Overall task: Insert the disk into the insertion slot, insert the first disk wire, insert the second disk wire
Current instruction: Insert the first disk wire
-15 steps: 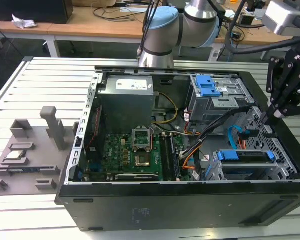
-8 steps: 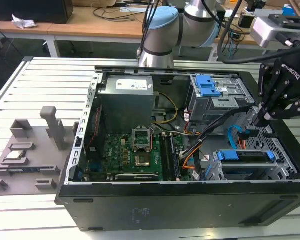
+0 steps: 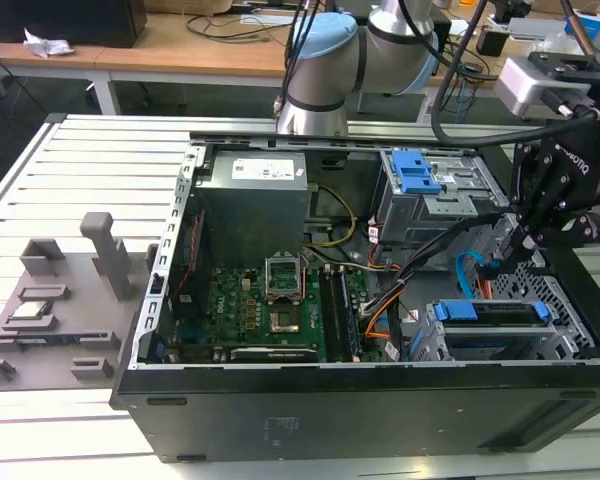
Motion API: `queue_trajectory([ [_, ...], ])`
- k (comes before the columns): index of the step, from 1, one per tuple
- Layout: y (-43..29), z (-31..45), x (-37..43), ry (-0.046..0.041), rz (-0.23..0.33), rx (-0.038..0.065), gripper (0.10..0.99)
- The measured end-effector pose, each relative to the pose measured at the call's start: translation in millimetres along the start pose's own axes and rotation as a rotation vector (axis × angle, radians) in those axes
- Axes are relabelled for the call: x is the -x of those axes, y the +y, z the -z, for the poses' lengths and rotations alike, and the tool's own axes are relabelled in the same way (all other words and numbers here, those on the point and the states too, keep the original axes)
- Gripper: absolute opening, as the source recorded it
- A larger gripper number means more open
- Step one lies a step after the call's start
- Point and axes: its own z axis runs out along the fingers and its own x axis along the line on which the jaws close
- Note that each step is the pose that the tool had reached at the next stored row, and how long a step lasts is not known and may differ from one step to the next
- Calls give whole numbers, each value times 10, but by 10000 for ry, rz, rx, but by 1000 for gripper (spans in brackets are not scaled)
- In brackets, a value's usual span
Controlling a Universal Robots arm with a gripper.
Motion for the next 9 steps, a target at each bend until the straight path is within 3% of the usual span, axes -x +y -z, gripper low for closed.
queue_trajectory([
  [2, 0, -1, 0, -1, 0, 0, 114],
  [3, 0, -2, 0, -1, 1, 0, 235],
  [4, -1, -2, 0, -2, 1, 0, 235],
  [5, -1, -2, 0, -1, 1, 0, 302],
  [9, -1, -5, 1, -5, 1, 0, 302],
])
